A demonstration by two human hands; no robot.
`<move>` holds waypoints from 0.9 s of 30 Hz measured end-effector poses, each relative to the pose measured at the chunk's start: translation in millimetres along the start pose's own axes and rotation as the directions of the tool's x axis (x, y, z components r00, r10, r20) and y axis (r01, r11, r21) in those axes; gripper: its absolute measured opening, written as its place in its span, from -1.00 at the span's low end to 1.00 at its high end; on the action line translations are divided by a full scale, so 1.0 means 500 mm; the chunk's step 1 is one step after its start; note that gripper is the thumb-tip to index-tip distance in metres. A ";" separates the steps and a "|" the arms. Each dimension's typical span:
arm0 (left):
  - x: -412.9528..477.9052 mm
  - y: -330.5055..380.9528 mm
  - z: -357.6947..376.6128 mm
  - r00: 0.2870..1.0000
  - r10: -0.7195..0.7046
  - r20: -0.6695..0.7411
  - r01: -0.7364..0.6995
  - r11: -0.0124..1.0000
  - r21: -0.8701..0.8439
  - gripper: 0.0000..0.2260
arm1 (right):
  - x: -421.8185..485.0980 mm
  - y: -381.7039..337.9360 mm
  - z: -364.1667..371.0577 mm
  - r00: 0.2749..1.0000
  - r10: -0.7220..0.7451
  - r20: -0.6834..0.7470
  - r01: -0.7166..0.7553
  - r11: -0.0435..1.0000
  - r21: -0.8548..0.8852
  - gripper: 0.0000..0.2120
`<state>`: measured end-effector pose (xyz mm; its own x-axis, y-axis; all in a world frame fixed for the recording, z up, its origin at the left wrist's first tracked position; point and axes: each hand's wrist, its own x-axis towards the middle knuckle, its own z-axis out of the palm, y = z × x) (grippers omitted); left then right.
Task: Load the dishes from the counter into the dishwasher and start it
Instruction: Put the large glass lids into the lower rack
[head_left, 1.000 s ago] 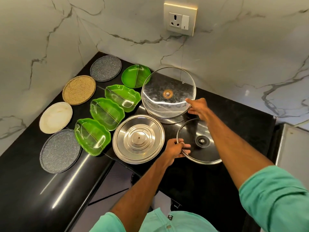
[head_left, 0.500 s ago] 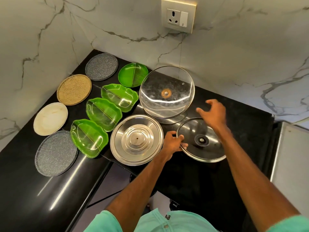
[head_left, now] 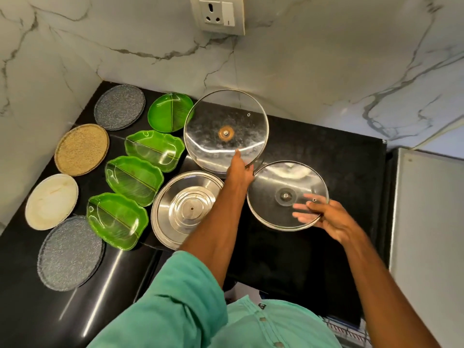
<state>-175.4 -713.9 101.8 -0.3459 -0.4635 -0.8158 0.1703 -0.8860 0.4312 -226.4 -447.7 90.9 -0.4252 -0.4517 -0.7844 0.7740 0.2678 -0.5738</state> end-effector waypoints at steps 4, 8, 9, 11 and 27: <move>0.013 -0.010 -0.013 0.999 0.030 -0.016 -0.031 1.000 -0.005 -0.86 | -0.016 0.005 -0.026 0.995 -0.084 -0.047 0.083 0.996 -0.016 -0.67; 0.013 0.005 -0.039 0.996 0.052 0.078 -0.041 0.990 -0.135 -0.91 | -0.051 0.026 -0.060 0.985 -0.130 -0.112 0.127 0.991 -0.030 -0.68; 0.011 0.013 -0.042 0.996 0.036 0.081 -0.022 0.985 -0.169 -0.86 | -0.063 0.035 -0.068 0.983 -0.135 -0.128 0.134 0.991 -0.015 -0.67; -0.001 0.032 -0.046 0.995 -0.006 0.097 0.024 0.982 -0.186 -0.77 | -0.086 0.054 -0.078 0.978 -0.143 -0.151 0.147 0.989 0.017 -0.65; -0.323 -0.062 -0.217 0.793 -0.214 0.570 -0.022 0.926 0.378 -0.61 | -0.353 0.289 -0.044 0.885 -0.298 -0.357 0.395 0.887 0.240 -0.61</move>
<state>-24.7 -612.6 178.6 -0.8368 -0.1722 -0.5198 -0.1835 -0.8062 0.5625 -49.8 -310.4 141.2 -0.7744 -0.1758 -0.6078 0.6311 -0.1452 -0.7620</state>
